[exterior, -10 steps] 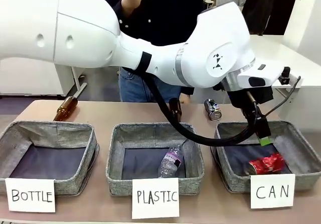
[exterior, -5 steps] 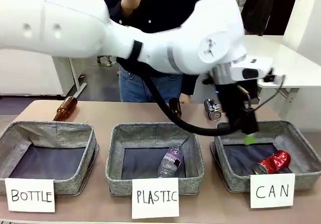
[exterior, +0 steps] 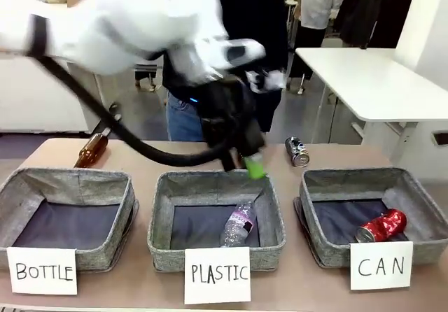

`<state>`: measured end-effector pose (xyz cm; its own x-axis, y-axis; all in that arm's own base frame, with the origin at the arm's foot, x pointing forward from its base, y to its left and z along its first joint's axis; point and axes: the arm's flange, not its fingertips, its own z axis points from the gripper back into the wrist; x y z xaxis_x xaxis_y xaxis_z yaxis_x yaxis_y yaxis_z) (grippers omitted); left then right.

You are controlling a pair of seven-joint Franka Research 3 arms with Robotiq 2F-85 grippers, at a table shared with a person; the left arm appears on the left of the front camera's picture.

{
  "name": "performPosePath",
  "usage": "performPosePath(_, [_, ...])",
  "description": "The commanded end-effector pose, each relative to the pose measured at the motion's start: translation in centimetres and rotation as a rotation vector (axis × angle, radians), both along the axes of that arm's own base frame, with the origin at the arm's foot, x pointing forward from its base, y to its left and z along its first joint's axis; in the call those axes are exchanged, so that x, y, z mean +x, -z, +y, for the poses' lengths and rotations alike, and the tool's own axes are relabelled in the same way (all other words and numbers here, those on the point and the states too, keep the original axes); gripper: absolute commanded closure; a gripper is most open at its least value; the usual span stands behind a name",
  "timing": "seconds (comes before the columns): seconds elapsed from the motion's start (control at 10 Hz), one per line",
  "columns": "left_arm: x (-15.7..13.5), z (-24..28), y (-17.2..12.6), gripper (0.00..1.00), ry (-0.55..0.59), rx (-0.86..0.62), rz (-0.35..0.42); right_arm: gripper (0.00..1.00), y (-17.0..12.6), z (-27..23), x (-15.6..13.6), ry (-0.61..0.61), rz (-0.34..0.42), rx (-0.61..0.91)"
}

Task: Sort the can waste into the basket.
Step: Pick up the can waste from the table and place it in the right Fabric basket.

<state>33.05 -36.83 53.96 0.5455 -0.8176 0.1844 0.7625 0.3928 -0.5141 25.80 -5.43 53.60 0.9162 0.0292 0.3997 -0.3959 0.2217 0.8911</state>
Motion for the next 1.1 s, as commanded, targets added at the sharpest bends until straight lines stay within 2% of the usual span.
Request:
performPosePath(0.0, [-2.2, 10.4, -0.2, 0.0, -0.154, -0.169, 0.071, 0.0, -1.4, 4.7, 2.6, 0.042, 0.069, 0.015])
performPosePath(0.1, [-2.0, 15.4, -1.2, 0.0, -0.281, -0.306, 0.068, 0.0, -1.7, 6.8, 3.4, 0.074, 0.113, 0.033])
performPosePath(0.2, [-1.2, 21.2, -2.1, 0.0, -0.359, -0.475, 0.115, 0.0, -2.0, 8.1, 3.9, 0.042, 0.144, 0.051])
performPosePath(0.3, [0.3, 26.3, -2.3, 0.0, -0.452, -0.615, 0.179, 0.0, -2.0, 8.7, 4.2, 0.023, 0.15, 0.021])
performPosePath(0.4, [2.0, 30.7, -2.1, 0.0, -0.498, -0.751, 0.246, 0.0, -2.0, 8.9, 4.5, 0.037, 0.162, 0.015])
performPosePath(0.5, [3.4, 34.4, -1.4, 0.0, -0.57, -0.836, 0.292, 0.0, -1.9, 8.7, 4.6, 0.057, 0.177, 0.022])
performPosePath(0.6, [4.8, 37.5, -0.4, 0.0, -0.608, -0.952, 0.383, 0.0, -1.2, 8.8, 4.1, 0.018, 0.138, 0.013])
performPosePath(0.7, [1.0, 33.9, -2.6, 0.0, -0.535, -0.726, 0.257, 0.0, -1.2, 8.8, 4.1, 0.018, 0.138, 0.013])
performPosePath(1.0, [1.0, 33.9, -2.6, 0.0, -0.535, -0.726, 0.257, 0.0, -1.2, 8.8, 4.1, 0.018, 0.138, 0.013])
